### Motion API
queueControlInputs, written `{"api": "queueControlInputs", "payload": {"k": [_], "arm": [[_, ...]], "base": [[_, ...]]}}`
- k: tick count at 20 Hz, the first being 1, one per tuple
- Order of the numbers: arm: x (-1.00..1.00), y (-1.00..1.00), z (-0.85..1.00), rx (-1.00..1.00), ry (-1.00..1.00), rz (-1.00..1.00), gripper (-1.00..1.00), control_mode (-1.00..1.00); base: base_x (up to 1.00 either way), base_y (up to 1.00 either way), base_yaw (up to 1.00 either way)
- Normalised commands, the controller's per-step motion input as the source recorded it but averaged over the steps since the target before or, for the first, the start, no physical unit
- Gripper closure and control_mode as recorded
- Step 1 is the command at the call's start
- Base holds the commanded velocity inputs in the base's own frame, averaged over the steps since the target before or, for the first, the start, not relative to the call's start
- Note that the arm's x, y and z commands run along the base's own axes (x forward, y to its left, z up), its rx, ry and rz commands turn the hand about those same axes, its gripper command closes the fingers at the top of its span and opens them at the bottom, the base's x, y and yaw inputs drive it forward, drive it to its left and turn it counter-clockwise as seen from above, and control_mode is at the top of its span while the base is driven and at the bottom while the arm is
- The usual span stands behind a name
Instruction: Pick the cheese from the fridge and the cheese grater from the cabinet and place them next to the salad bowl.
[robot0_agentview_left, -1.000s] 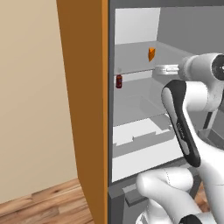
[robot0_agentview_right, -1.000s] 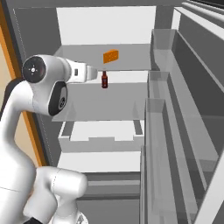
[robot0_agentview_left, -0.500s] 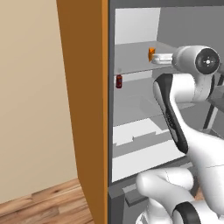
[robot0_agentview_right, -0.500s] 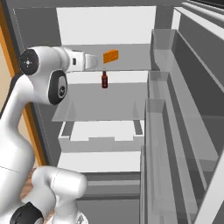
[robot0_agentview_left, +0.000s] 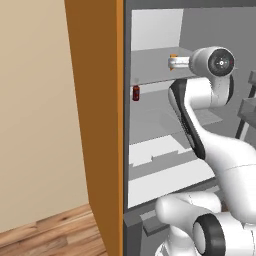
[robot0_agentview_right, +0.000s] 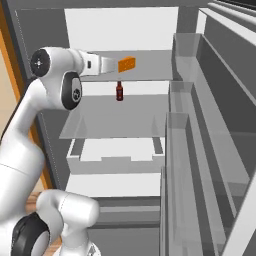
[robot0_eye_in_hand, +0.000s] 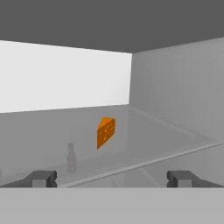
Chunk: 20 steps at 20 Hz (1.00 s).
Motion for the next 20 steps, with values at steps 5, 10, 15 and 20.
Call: {"api": "queueControlInputs", "payload": {"k": [5,10,15,20], "arm": [[0.22,-0.23,0.00,0.01,0.05,0.00,-1.00,-1.00],[0.30,-0.10,0.00,0.00,0.02,0.00,-1.00,-1.00],[0.27,0.00,-0.02,0.00,0.00,0.00,-1.00,-1.00],[0.28,0.00,-0.05,0.00,0.00,0.00,-1.00,-1.00]], "base": [[0.00,0.00,0.00],[0.00,0.00,0.00],[0.00,0.00,0.00],[0.00,0.00,0.00]]}}
